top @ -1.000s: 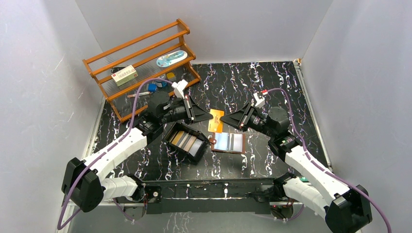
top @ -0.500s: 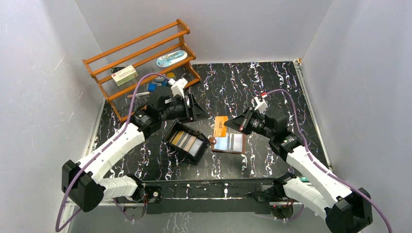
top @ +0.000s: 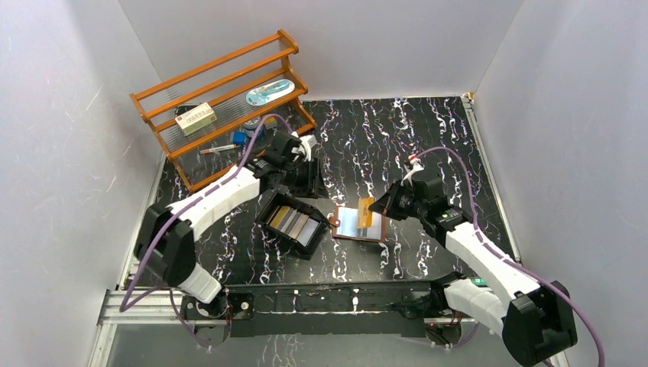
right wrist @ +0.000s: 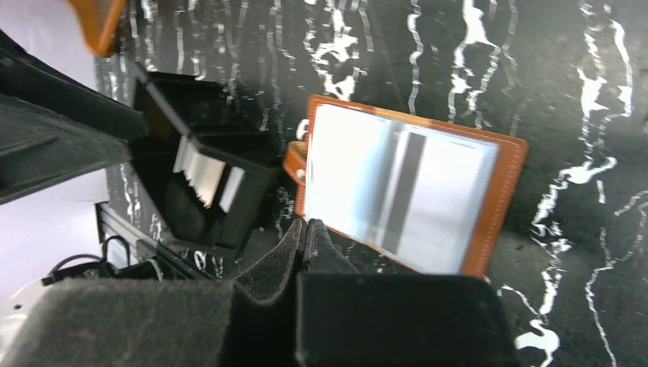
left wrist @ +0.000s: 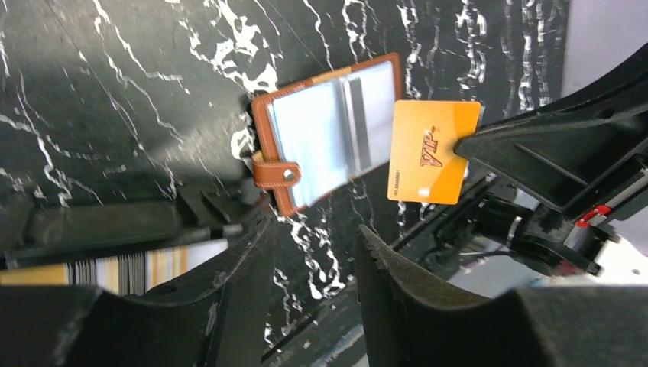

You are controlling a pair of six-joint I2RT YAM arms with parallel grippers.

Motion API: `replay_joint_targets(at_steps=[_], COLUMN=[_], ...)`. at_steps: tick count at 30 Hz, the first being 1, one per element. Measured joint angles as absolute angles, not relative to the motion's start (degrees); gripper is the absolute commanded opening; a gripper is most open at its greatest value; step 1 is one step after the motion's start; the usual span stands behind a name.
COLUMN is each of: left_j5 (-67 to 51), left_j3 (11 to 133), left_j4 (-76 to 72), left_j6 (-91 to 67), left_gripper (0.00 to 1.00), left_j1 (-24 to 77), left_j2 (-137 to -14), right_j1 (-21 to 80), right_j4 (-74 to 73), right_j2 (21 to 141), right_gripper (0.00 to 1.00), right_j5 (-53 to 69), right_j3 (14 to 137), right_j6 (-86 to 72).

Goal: Put the credit cards into the card holder
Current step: Insert the credit card into the card holder.

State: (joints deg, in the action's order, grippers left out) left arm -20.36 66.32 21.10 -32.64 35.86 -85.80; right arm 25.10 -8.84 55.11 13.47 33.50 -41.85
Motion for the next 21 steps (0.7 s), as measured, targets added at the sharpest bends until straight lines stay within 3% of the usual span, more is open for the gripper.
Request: replay_joint_targets(at_steps=[6,9,14,21], left_j5=[-19.9,-20.6,-22.6,-24.6], left_j3=[75.4,78.7,80.4,80.8], left_j4=[24.5,25.6,26.8,27.2], left_j6=[-28.0,-26.5,-25.4,-24.8], left_gripper=[0.45,0.41,0.34,0.34], left_j1=[36.1,36.2,36.2,36.3], left_j2=[-97.5,-102.3,-108.1,-111.4], right_j1=[19.9,17.7,15.6,15.2], right_j4=[-5.6,-2.8,2.9,8.9], right_j2=[59.8,61.8,65.5,70.0], right_gripper=[0.0,0.0,0.0,0.0], right_j5=[17.2,19.3,23.0,26.5], right_j3=[29.7,28.1,26.5,24.7], right_j6=[-41.0,-40.6,-40.1,-39.9])
